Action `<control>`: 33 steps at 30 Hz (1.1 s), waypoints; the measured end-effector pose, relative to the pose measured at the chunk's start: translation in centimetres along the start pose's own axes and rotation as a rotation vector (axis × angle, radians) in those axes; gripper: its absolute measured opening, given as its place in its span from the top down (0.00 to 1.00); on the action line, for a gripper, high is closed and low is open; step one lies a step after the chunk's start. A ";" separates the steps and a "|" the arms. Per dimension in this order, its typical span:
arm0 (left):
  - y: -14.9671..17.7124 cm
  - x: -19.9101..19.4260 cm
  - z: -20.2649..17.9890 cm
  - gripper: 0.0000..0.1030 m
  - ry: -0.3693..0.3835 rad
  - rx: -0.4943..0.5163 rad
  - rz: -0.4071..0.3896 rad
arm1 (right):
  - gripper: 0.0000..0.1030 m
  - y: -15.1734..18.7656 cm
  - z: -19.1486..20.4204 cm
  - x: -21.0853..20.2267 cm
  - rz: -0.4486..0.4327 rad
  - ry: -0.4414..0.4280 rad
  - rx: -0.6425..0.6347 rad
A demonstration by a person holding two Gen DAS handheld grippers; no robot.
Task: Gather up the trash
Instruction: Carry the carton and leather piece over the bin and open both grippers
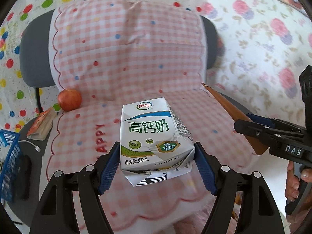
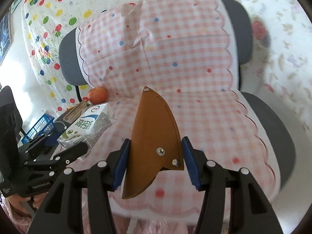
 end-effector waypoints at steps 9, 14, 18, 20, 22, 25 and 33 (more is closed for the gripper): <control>2.1 -3.1 -4.0 0.29 0.034 0.065 -0.015 | 0.49 3.4 -1.1 -5.6 -0.062 0.082 0.030; 3.1 -4.0 -7.6 0.28 0.118 0.127 -0.021 | 0.49 4.9 -2.5 -8.8 -0.096 0.131 0.055; 4.2 -3.7 -12.3 0.28 0.222 0.208 -0.012 | 0.49 7.2 -4.7 -11.8 -0.108 0.215 0.091; 4.8 -3.3 -14.6 0.28 0.276 0.244 0.004 | 0.49 8.3 -5.8 -12.8 -0.105 0.245 0.119; 5.4 -3.0 -16.5 0.28 0.318 0.271 0.017 | 0.49 9.9 -7.3 -14.2 -0.099 0.287 0.158; 6.2 -2.3 -19.3 0.28 0.368 0.312 0.031 | 0.49 12.1 -9.1 -15.6 -0.091 0.329 0.209; 8.6 -0.6 -24.9 0.28 0.458 0.382 0.075 | 0.48 17.0 -12.9 -17.6 -0.049 0.435 0.291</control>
Point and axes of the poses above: each gripper's, at about its wrist camera, not at the fingertips, and x roughly the way its jaws point, z to its left, y to its underside, the point moved 6 cm from there along x, roughly the way its jaws point, and after that the axes turned 4 degrees about z, right-handed, at the moved point
